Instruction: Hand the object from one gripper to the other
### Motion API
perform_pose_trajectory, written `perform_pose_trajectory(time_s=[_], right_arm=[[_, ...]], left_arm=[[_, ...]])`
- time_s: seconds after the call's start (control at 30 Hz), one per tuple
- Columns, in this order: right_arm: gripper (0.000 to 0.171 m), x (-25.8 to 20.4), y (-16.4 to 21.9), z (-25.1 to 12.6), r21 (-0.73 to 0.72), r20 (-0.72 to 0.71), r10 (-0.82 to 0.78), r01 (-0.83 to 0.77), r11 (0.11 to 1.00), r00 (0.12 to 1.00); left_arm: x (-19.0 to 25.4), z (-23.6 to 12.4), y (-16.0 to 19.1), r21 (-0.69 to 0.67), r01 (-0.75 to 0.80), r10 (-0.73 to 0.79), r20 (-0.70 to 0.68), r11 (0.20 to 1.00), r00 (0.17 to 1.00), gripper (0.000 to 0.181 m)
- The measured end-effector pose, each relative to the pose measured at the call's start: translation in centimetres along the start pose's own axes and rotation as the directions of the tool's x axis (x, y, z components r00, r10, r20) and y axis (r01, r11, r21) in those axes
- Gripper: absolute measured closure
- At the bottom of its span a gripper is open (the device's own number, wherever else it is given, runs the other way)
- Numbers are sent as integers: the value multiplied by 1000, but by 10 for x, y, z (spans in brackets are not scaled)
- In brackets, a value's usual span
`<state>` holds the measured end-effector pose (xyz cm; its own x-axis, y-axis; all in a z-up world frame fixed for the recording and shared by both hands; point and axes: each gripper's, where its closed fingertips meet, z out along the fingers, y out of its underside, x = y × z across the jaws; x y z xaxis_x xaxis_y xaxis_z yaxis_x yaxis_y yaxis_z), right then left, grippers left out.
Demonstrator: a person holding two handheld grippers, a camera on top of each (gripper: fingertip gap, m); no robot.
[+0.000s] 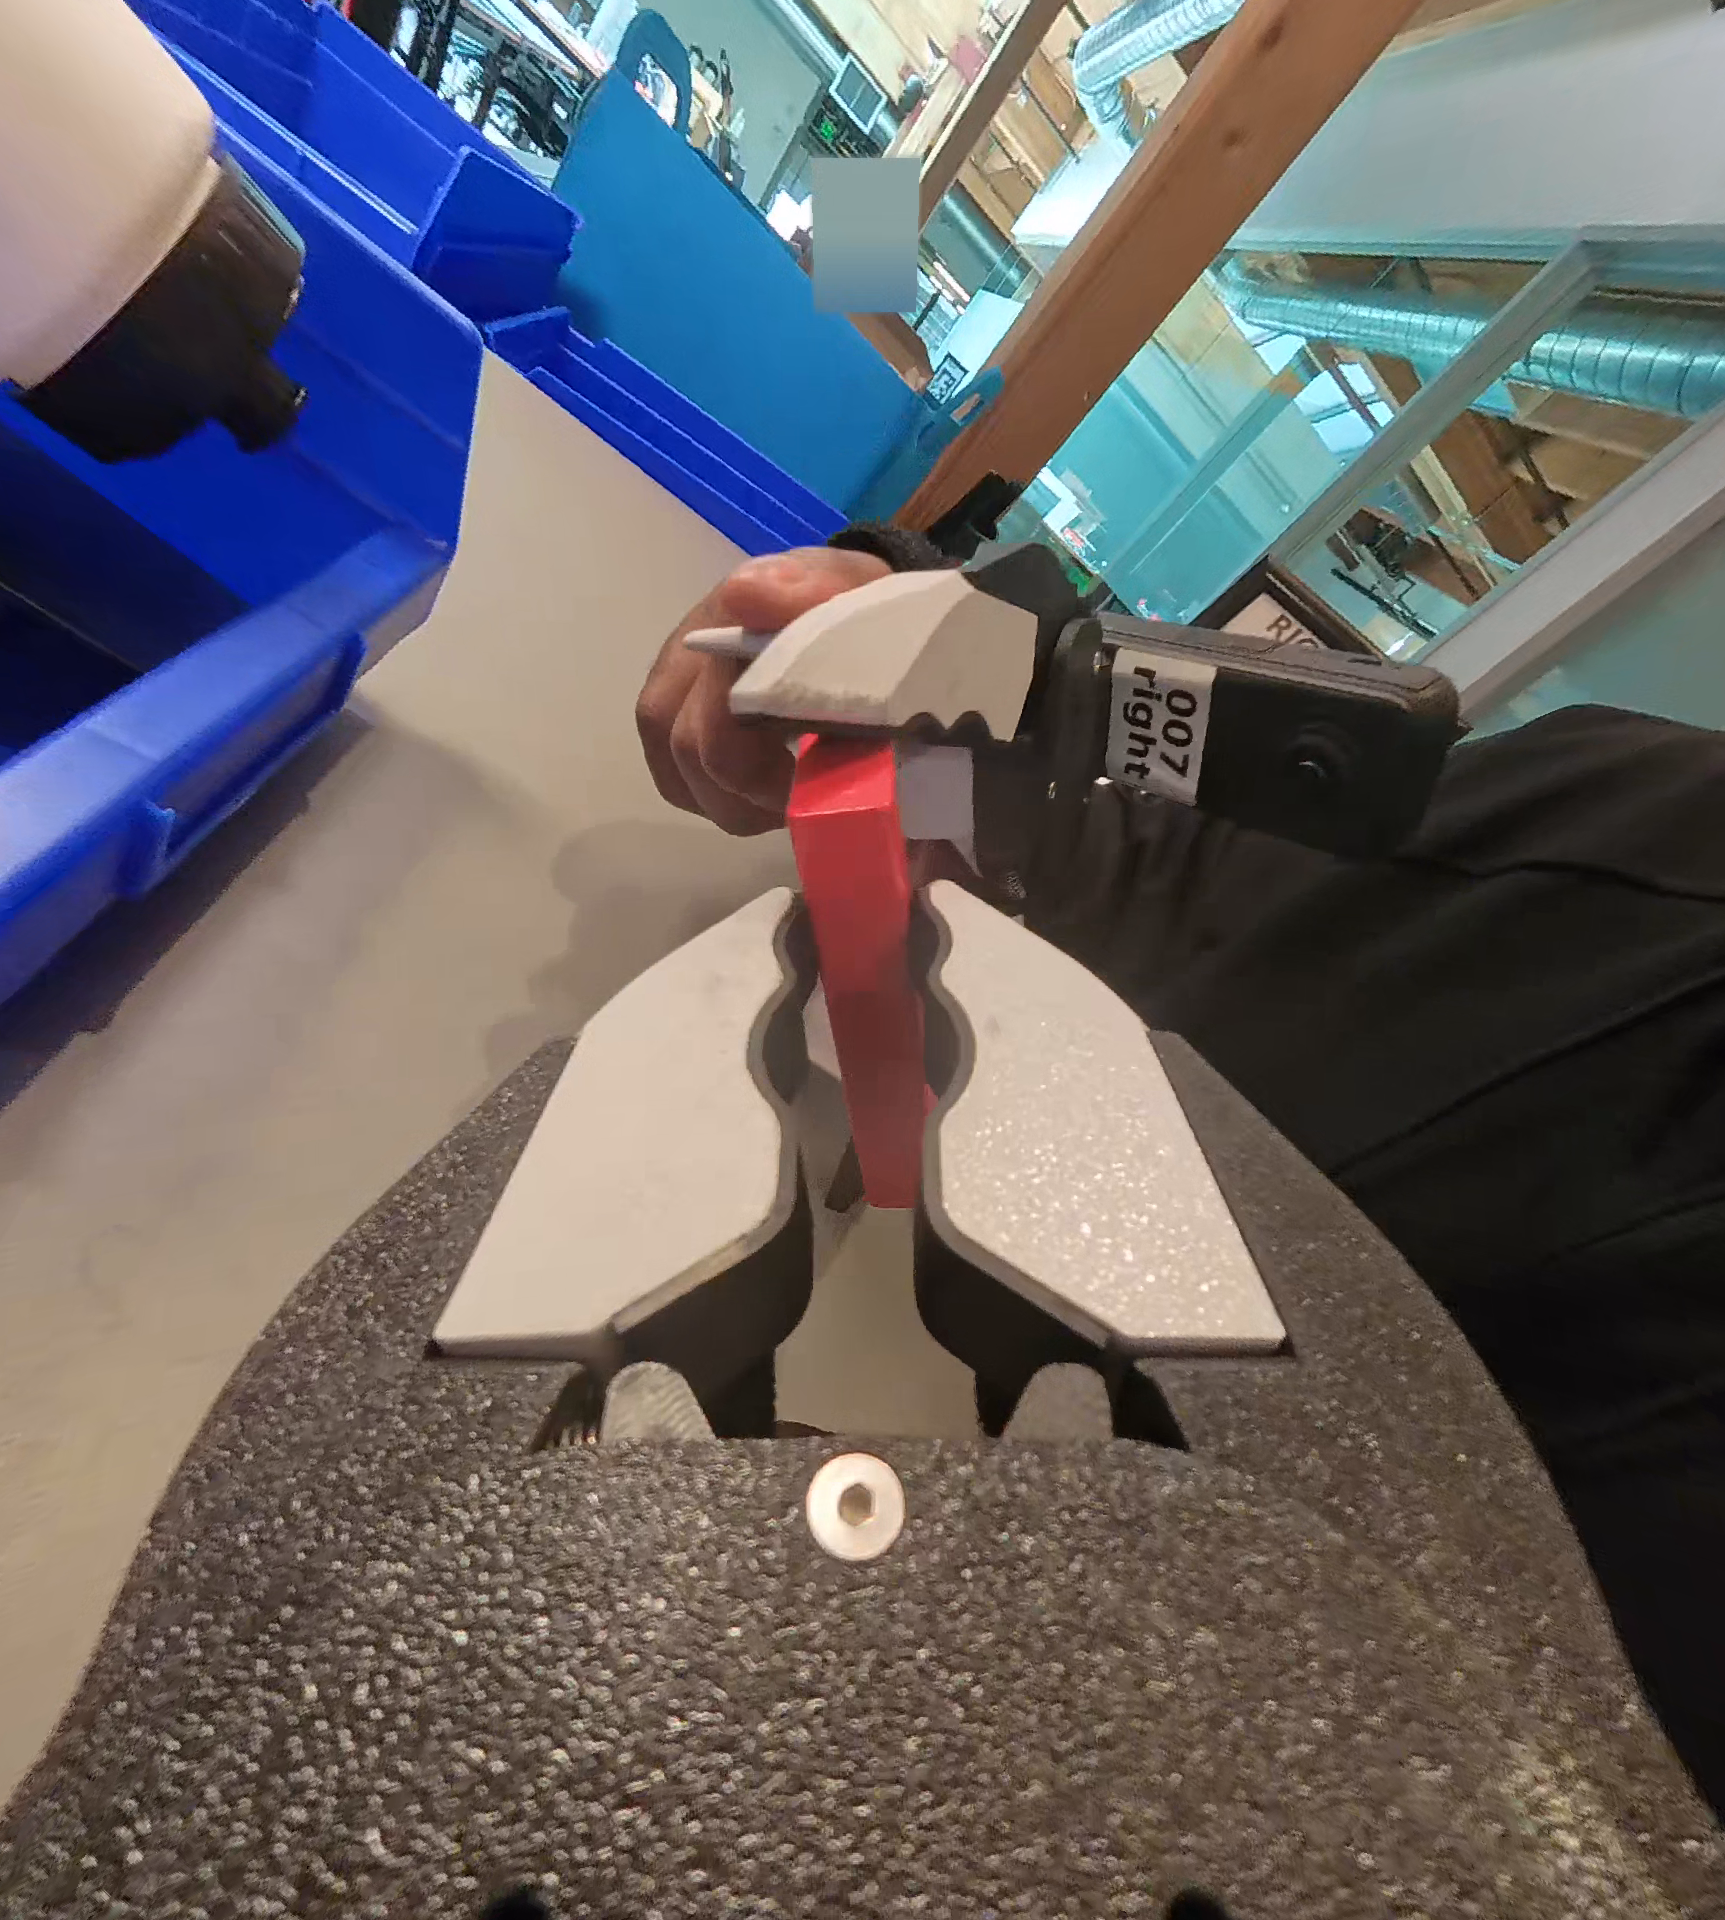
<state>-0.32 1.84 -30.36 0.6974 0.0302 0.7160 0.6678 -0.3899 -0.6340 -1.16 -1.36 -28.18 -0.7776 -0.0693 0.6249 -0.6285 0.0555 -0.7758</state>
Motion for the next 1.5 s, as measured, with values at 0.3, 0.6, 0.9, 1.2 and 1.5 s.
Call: perform_pose_trajectory(time_s=[0.3, 0.6, 0.9, 1.2, 1.5], right_arm=[[61, 26, 16, 0, 21, 141, 669, -677, 735, 730], [61, 18, -12, -10, -110, 578, 812, -978, 180, 85], [67, 6, -7, 5, -71, 459, 835, -924, 375, 304], [83, 28, -7, -9, 135, -36, 310, -303, 944, 950], [152, 7, -24, -7, 163, 238, 508, -549, 820, 828]], left_arm=[[-7, -19, -18, -103, -601, 602, 293, 793, 743, 109], [-6, -20, -8, -418, -906, 954, 292, 64, -67, 106], [-24, -13, -6, -445, -851, 928, 354, 279, 119, 163], [-25, -23, -7, -285, -658, 715, 355, 697, 603, 163], [-29, -8, 22, -448, -688, 818, 243, 571, 521, 162]])
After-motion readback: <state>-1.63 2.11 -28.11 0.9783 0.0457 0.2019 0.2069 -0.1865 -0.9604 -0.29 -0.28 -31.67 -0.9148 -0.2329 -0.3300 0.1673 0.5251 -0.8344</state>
